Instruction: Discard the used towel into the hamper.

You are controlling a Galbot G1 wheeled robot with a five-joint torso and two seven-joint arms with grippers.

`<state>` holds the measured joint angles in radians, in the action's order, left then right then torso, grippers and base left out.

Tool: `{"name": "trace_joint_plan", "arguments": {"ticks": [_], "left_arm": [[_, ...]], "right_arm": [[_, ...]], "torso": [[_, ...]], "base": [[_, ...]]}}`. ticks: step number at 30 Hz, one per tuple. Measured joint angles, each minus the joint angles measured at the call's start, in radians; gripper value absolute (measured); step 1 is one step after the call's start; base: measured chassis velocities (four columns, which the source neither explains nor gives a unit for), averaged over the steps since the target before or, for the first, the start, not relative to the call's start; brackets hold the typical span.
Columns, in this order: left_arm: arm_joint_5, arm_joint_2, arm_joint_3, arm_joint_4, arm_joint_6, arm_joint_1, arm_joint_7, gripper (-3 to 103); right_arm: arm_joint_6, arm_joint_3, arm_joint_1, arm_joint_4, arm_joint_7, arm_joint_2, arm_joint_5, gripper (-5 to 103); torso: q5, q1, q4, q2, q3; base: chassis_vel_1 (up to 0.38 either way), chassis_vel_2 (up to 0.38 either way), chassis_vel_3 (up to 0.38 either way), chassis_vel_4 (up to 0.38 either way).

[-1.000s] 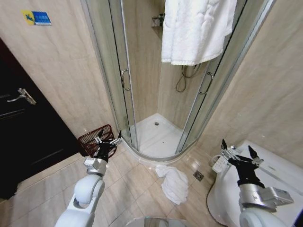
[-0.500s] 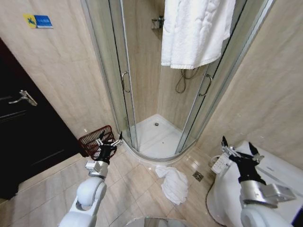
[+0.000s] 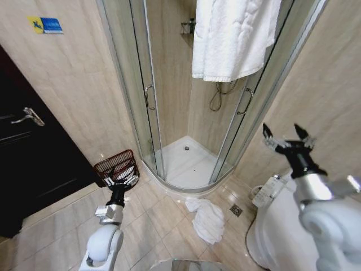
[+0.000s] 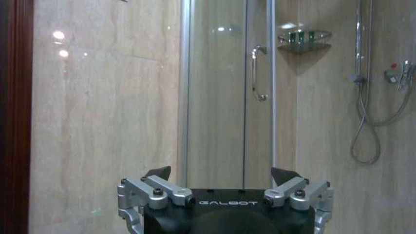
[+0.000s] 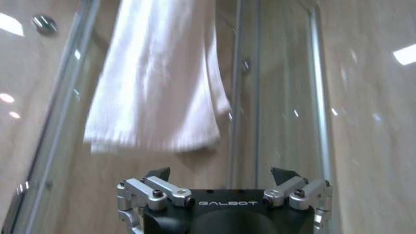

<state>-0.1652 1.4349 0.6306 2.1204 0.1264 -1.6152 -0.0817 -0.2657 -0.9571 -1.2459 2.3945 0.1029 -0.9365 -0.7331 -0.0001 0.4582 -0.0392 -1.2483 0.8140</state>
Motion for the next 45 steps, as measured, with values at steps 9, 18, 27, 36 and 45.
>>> {"name": "trace_joint_plan", "arguments": {"ticks": [9, 18, 27, 36, 45], "left_arm": [[0.036, -0.019, -0.088, -0.042, -0.015, 0.082, -0.008, 100], [0.104, 0.013, -0.129, -0.045, -0.013, 0.087, -0.029, 100], [0.123, 0.02, -0.112, -0.018, -0.005, 0.04, -0.041, 100], [0.106, -0.003, -0.034, -0.014, 0.001, 0.03, -0.055, 100], [0.086, -0.01, 0.0, -0.02, 0.003, 0.043, -0.041, 100]], "right_arm": [[-0.046, 0.017, 0.286, -0.106, -0.009, 0.218, -0.175, 100], [-0.122, 0.243, 0.639, -0.264, -0.071, 0.266, -0.248, 100], [-0.097, 0.456, 0.92, -0.405, -0.08, 0.249, -0.228, 100], [-0.11, 0.737, 1.277, -0.553, 0.036, 0.039, -0.062, 100], [-0.132, 0.84, 1.436, -0.707, 0.138, -0.112, -0.006, 100]], "torso": [[0.0, -0.001, 0.0007, 0.002, -0.001], [0.0002, -0.002, 0.0, 0.004, -0.002], [0.0002, -0.002, 0.0002, 0.005, -0.003], [-0.0001, -0.003, -0.0001, 0.006, -0.003], [-0.0003, -0.003, 0.0, 0.006, -0.003]], "base": [[0.0, 0.0, 0.0, 0.0], [0.0, 0.0, 0.0, 0.0], [0.0, 0.0, 0.0, 0.0], [0.0, 0.0, 0.0, 0.0], [0.0, 0.0, 0.0, 0.0]]}}
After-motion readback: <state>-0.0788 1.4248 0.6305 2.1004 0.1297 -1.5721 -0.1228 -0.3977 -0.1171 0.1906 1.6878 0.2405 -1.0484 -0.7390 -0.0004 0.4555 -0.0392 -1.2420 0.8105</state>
